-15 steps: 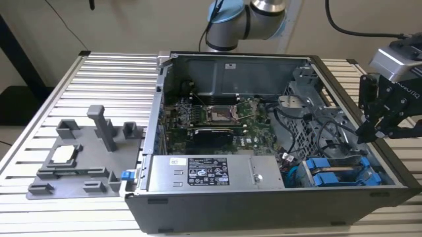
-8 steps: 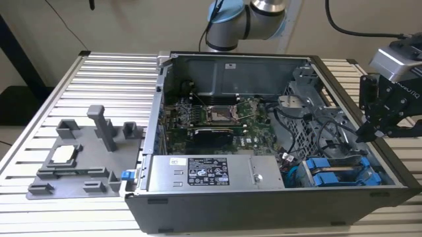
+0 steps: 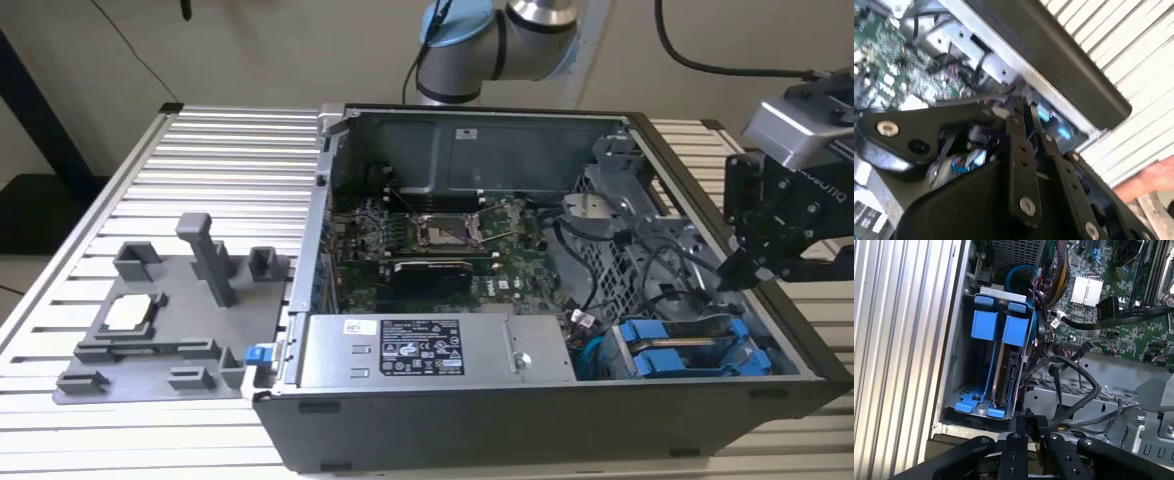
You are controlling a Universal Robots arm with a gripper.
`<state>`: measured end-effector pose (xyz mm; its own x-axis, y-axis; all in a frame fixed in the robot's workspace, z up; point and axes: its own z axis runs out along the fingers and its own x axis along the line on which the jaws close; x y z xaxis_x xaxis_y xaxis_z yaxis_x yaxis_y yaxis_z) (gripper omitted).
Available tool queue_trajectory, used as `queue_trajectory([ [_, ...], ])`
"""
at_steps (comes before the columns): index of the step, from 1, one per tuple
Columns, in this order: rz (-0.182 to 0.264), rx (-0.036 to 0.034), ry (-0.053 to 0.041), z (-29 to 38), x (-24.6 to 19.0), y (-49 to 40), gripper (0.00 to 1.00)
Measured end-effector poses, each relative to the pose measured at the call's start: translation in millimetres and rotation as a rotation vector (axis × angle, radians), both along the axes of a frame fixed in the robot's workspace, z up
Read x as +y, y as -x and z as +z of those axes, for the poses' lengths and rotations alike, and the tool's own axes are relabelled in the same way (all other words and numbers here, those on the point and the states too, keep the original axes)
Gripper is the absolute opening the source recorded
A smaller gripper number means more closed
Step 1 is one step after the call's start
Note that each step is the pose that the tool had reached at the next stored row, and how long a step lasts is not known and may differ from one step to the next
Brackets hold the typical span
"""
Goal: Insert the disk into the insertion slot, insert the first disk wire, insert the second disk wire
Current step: 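Insert the first disk wire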
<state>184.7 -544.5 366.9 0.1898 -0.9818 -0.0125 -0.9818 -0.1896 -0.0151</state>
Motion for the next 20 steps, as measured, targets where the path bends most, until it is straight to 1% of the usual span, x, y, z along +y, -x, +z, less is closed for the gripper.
queue_trajectory([
  [4, 0.000, -0.0025, -0.0020, 0.0, -7.0, 7.2, 0.19],
  [8, 0.000, -0.0066, -0.0025, -0.1, -13.3, 14.5, 0.19],
  [14, 0.000, -0.0185, -0.0027, -0.8, -20.1, 26.7, 0.19],
  [15, 0.000, -0.0223, -0.0028, -1.2, -20.8, 28.0, 0.19],
  [17, 0.000, -0.0410, -0.0038, -2.1, -20.9, 29.0, 0.19],
  [18, -0.001, -0.0491, -0.0043, -2.6, -21.0, 29.1, 0.19],
  [19, -0.003, -0.0528, -0.0043, -3.4, -21.0, 29.3, 0.19],
  [20, -0.009, -0.0534, -0.0040, -4.1, -20.9, 29.3, 0.19],
])
